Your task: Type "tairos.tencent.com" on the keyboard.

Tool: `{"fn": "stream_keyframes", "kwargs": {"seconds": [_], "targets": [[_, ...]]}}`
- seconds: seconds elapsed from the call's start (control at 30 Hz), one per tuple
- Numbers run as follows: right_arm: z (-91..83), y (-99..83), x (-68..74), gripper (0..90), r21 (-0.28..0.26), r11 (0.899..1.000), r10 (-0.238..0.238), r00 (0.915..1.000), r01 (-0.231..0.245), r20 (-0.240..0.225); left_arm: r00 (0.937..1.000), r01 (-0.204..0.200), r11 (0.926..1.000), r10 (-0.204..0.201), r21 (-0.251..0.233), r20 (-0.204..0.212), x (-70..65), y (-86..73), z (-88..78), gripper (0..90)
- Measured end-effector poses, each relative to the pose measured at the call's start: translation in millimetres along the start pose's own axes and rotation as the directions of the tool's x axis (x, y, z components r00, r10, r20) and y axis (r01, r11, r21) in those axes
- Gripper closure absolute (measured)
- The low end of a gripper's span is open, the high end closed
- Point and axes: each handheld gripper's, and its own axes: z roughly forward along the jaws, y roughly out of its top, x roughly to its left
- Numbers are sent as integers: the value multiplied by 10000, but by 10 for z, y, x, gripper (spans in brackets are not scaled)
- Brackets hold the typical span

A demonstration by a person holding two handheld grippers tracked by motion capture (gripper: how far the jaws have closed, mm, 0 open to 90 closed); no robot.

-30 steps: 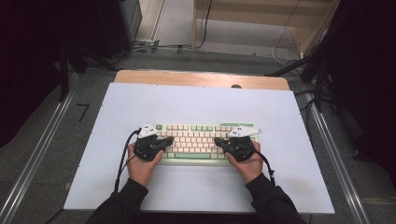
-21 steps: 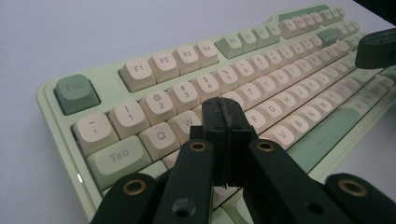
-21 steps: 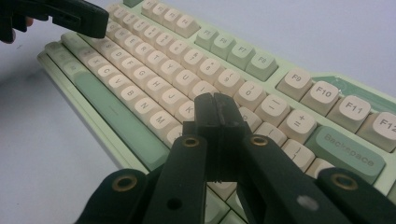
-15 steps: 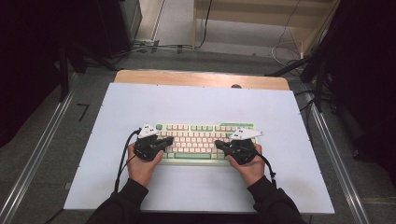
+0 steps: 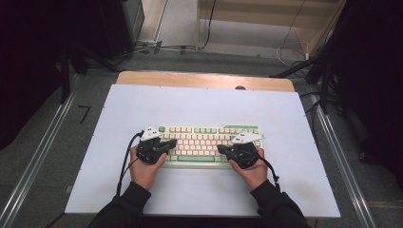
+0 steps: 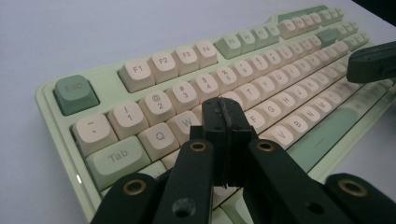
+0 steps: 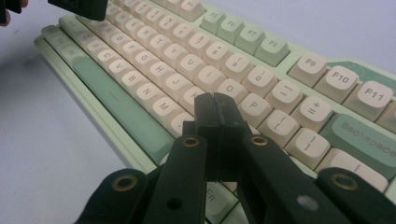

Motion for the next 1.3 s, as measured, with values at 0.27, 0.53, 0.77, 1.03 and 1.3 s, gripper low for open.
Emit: {"fn": "stream_keyframes", "kwargs": {"seconds": [0.27, 0.53, 0.77, 1.03, 1.3], "targets": [[14, -7, 2, 882, 46, 10000, -12, 10000, 12, -11, 10000, 21, 10000, -21, 19, 1, -1, -1, 3, 900], [41, -20, 7, 882, 183, 9998, -31, 10000, 31, 2, 10000, 10, 10000, -10, 14, 10, -1, 0, 2, 900], [88, -32, 14, 881, 424, 9991, -97, 9999, 96, 26, 10000, -2, 10000, 2, 3, 25, -4, -1, 0, 900], [9, 1, 6, 881, -4, 10000, 4, 10000, -4, -12, 10000, 10, 10000, -10, 29, 61, -3, -1, 3, 900], [7, 7, 16, 882, -72, 10000, 25, 10000, -25, -32, 9995, 182, 9998, -182, -2, 243, -15, 2, 11, 900]]}}
